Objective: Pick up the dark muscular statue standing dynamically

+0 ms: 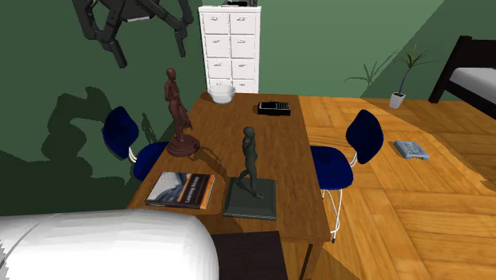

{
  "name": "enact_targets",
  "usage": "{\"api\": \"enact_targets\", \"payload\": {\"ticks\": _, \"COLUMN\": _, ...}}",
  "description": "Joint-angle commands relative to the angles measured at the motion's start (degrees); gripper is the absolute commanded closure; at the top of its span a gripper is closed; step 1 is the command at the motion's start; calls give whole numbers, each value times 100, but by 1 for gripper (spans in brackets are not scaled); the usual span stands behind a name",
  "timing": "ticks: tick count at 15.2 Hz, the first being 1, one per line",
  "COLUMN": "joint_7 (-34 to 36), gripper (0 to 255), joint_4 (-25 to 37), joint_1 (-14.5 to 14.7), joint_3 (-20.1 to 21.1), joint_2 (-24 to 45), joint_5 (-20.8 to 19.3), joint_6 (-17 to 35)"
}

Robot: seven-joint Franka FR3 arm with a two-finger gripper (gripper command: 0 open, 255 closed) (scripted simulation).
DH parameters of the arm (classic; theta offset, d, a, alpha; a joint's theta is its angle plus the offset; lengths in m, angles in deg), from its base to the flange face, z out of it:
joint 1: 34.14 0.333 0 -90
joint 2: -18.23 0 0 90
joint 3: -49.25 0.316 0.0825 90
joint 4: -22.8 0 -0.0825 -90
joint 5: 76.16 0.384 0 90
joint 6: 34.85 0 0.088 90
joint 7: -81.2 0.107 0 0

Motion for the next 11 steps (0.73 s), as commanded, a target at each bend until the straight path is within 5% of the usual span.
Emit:
{"api": "enact_targets", "payload": {"ticks": 1, "joint_7": 0, "gripper": 0, "joint_4": 0, "joint_1": 0, "joint_3": 0, "joint_2": 0, "joint_5": 0, "joint_6": 0}}
{"api": "enact_targets", "payload": {"ticks": 11, "joint_7": -144, "gripper": 0, "joint_4": -643, "joint_1": -303, "joint_3": -605, "joint_2": 1184, "joint_5": -297, "joint_6": 2127}}
